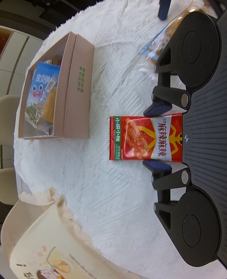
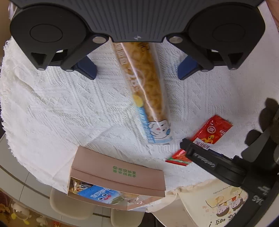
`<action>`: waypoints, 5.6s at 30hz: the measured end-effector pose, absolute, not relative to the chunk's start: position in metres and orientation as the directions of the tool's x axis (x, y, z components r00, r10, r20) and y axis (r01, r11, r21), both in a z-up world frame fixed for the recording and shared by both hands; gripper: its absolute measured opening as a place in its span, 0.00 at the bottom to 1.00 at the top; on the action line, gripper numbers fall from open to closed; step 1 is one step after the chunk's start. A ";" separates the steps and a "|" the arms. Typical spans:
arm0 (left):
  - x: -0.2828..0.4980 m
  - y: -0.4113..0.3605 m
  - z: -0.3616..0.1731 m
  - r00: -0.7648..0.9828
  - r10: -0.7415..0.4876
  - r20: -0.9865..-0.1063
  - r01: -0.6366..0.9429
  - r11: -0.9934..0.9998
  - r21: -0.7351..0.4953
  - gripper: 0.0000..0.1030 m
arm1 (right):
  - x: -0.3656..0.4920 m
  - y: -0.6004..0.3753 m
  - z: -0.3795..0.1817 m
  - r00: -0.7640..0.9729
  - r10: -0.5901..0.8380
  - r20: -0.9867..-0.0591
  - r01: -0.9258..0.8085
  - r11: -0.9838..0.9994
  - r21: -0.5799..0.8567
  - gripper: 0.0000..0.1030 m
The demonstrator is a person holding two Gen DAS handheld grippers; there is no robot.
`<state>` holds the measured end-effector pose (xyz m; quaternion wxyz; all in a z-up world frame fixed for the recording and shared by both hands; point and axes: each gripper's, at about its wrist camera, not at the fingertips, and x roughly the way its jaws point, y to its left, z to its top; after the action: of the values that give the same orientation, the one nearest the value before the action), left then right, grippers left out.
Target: Organize snacks
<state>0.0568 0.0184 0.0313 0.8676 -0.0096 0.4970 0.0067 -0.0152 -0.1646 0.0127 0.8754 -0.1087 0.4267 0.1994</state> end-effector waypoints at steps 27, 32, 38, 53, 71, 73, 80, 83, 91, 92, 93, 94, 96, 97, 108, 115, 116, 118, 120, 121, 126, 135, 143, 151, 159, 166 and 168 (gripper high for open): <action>-0.027 0.008 0.038 0.442 -0.111 -0.890 -0.062 0.986 -0.153 0.51 | -0.006 -0.177 0.082 0.563 0.374 -0.737 -0.523 0.852 0.034 0.28; -0.020 0.011 0.097 0.618 -0.195 -0.762 -0.004 0.968 -0.251 0.49 | -0.014 -0.214 0.140 0.661 0.418 -0.623 -0.476 0.876 0.082 0.28; 0.050 0.020 0.207 0.807 -0.241 -0.540 0.059 0.941 -0.332 0.50 | -0.011 -0.240 0.183 0.756 0.395 -0.522 -0.416 0.906 0.083 0.28; 0.147 0.056 0.127 0.741 -0.377 -0.556 -0.042 0.800 -0.598 0.52 | 0.019 -0.260 0.174 0.764 0.263 -0.590 -0.273 0.959 0.073 0.28; 0.014 0.038 0.031 0.609 -0.232 -0.758 0.032 0.963 -0.268 0.52 | 0.155 -0.179 0.185 0.648 0.343 -0.680 -0.358 0.925 0.125 0.58; 0.010 0.036 0.025 0.625 -0.190 -0.757 0.034 0.976 -0.217 0.50 | 0.133 -0.184 0.154 0.633 0.345 -0.693 -0.345 0.927 0.147 0.61; 0.008 0.040 0.021 0.680 -0.127 -0.722 0.036 0.989 -0.141 0.47 | 0.061 -0.174 0.042 0.603 0.262 -0.753 -0.222 0.962 0.157 0.61; 0.010 0.035 0.018 0.704 -0.114 -0.701 0.061 0.993 -0.100 0.48 | 0.039 -0.159 0.011 0.639 0.208 -0.740 -0.193 0.975 0.107 0.62; 0.002 0.014 0.005 0.776 -0.037 -0.630 0.066 0.998 0.022 0.51 | 0.019 -0.144 -0.007 0.765 0.027 -0.644 -0.080 0.995 -0.052 0.99; 0.000 0.012 0.004 0.784 -0.029 -0.620 0.053 0.998 0.021 0.51 | 0.020 -0.148 -0.009 0.765 0.023 -0.643 -0.057 0.998 -0.033 1.00; -0.001 0.011 0.003 0.790 -0.021 -0.613 0.049 0.998 0.030 0.51 | 0.020 -0.154 -0.009 0.764 0.042 -0.644 -0.053 0.999 0.002 1.00; -0.001 0.008 0.003 0.792 -0.012 -0.610 0.051 0.998 0.047 0.51 | 0.019 -0.158 -0.009 0.773 0.045 -0.633 -0.051 0.999 0.009 1.00; -0.002 0.006 0.003 0.795 -0.002 -0.606 0.051 0.997 0.064 0.51 | 0.012 -0.156 -0.014 0.804 0.040 -0.594 -0.055 0.998 -0.007 1.00; -0.001 0.006 0.003 0.796 -0.002 -0.606 0.053 0.996 0.066 0.51 | 0.011 -0.157 -0.013 0.805 0.039 -0.591 -0.053 0.999 -0.005 1.00; 0.002 0.014 0.001 0.792 -0.028 -0.610 0.054 0.998 0.025 0.51 | 0.011 -0.156 -0.015 0.810 0.039 -0.586 -0.052 0.999 -0.005 1.00; 0.002 0.014 0.001 0.792 -0.027 -0.610 0.054 0.998 0.026 0.51 | 0.011 -0.157 -0.015 0.810 0.039 -0.586 -0.052 0.999 -0.005 1.00; 0.002 0.014 0.001 0.792 -0.026 -0.610 0.054 0.998 0.027 0.51 | 0.011 -0.157 -0.015 0.810 0.039 -0.586 -0.052 0.999 -0.005 1.00; 0.002 0.014 0.001 0.792 -0.027 -0.609 0.055 0.998 0.028 0.51 | 0.011 -0.157 -0.015 0.810 0.039 -0.586 -0.052 0.999 -0.005 1.00; 0.002 0.014 0.001 0.793 -0.026 -0.609 0.055 0.998 0.028 0.51 | 0.011 -0.157 -0.015 0.810 0.039 -0.586 -0.052 0.999 -0.005 1.00; 0.002 0.014 0.001 0.793 -0.026 -0.609 0.055 0.998 0.028 0.51 | 0.011 -0.157 -0.015 0.810 0.039 -0.586 -0.052 0.999 -0.005 1.00; 0.002 0.014 0.001 0.793 -0.027 -0.609 0.055 0.998 0.027 0.51 | 0.011 -0.157 -0.015 0.810 0.039 -0.585 -0.052 0.999 -0.005 1.00; 0.002 0.014 0.001 0.793 -0.028 -0.609 0.056 0.998 0.027 0.51 | 0.011 -0.157 -0.015 0.810 0.039 -0.585 -0.052 0.999 -0.005 1.00; 0.002 0.014 0.001 0.793 -0.028 -0.609 0.055 0.998 0.027 0.51 | 0.011 -0.157 -0.015 0.810 0.040 -0.585 -0.052 0.999 -0.005 1.00; 0.002 0.014 0.001 0.793 -0.027 -0.609 0.055 0.998 0.027 0.51 | 0.011 -0.157 -0.015 0.810 0.040 -0.585 -0.053 0.999 -0.005 1.00; 0.002 0.014 0.001 0.793 -0.027 -0.609 0.055 0.998 0.027 0.51 | 0.011 -0.157 -0.015 0.810 0.040 -0.585 -0.053 0.999 -0.005 1.00; 0.002 0.014 0.001 0.793 -0.027 -0.609 0.055 0.998 0.027 0.50 | 0.011 -0.157 -0.015 0.810 0.040 -0.585 -0.053 0.999 -0.005 1.00; 0.002 0.014 0.001 0.793 -0.027 -0.609 0.055 0.998 0.027 0.51 | 0.011 -0.157 -0.015 0.810 0.040 -0.585 -0.053 0.999 -0.005 1.00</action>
<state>0.0022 0.0141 0.0009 0.9466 0.0218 0.3209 -0.0216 0.0111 -0.1572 -0.0147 0.9512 -0.0106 0.3073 0.0243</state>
